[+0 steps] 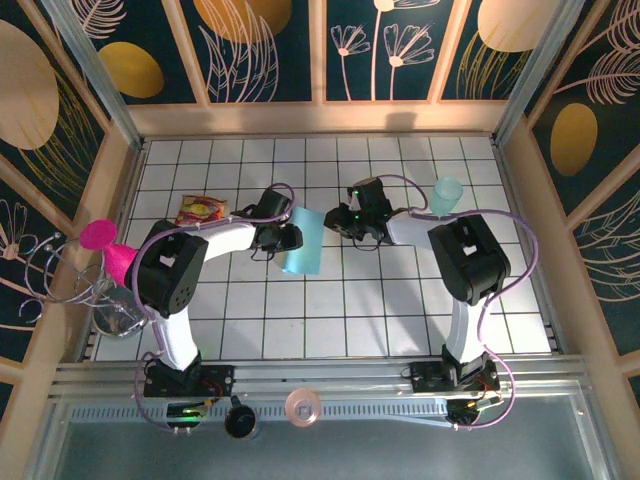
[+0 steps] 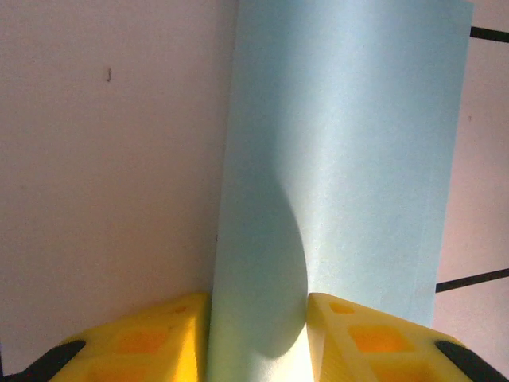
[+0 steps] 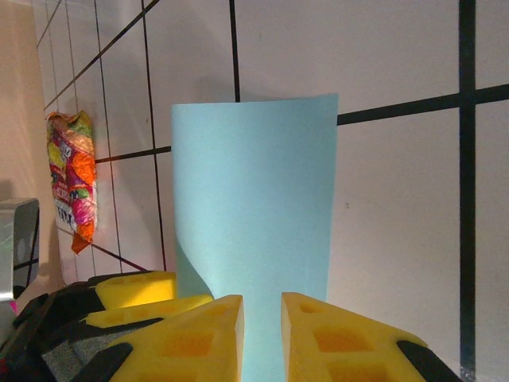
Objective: Fold a paper plane with a square sheet of paper (pick it up from the middle)
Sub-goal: First fold the square sheet of paper in half at the center of the table.
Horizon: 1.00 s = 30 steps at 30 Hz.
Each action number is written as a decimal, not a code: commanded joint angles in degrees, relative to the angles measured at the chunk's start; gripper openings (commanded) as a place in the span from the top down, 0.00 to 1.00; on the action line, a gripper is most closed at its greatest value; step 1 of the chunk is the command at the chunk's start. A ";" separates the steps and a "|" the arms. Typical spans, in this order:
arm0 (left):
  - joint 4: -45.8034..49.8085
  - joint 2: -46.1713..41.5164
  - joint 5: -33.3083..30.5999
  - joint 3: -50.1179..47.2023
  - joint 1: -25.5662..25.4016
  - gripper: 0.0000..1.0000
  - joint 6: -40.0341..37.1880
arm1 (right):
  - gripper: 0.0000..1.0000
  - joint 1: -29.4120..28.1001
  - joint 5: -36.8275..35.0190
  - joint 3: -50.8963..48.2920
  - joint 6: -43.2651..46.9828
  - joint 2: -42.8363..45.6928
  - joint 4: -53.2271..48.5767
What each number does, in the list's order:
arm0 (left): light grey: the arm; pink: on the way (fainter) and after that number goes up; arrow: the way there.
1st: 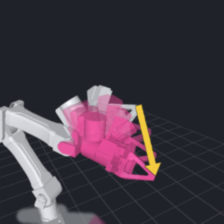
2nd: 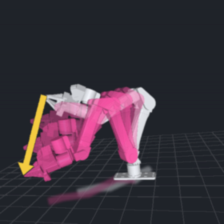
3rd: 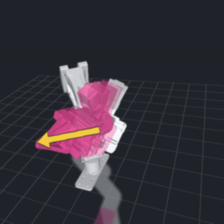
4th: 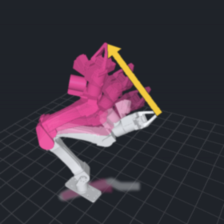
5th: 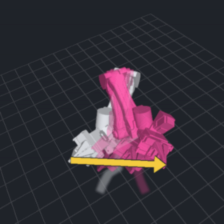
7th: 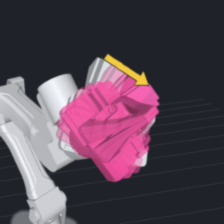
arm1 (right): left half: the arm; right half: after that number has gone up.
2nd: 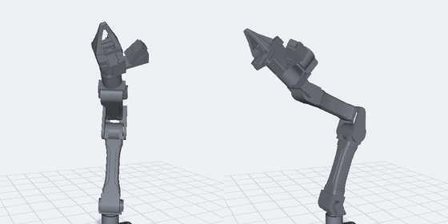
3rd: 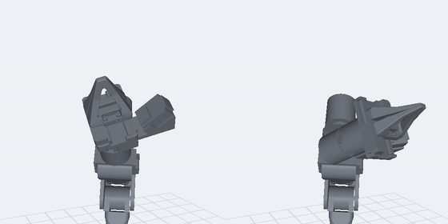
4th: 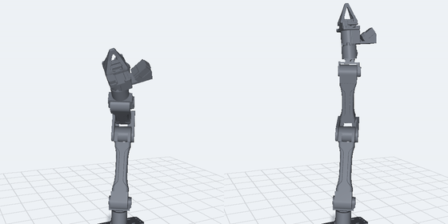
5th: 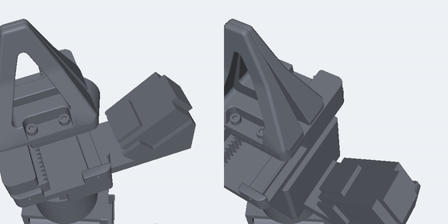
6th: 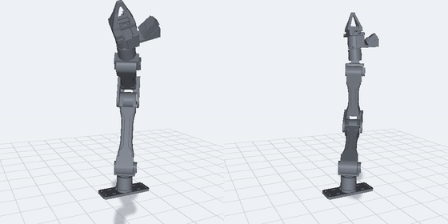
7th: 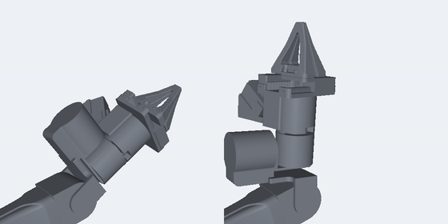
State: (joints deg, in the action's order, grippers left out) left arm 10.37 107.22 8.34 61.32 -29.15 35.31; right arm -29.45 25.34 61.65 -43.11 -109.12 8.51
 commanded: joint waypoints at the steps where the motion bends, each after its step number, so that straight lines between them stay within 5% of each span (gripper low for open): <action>1: 2.09 2.57 -0.54 0.40 0.23 0.63 -2.00 | 0.80 0.44 -1.43 -0.66 1.63 1.34 -1.34; 30: 1.99 9.36 2.00 -2.13 -0.37 0.55 -3.84 | 0.80 0.01 0.15 -0.55 0.49 -0.87 1.59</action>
State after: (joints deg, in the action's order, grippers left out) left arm 10.33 108.88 10.44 61.95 -28.77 33.45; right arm -28.99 25.15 61.65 -42.68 -109.16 8.78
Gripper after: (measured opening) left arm 0.451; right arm 0.203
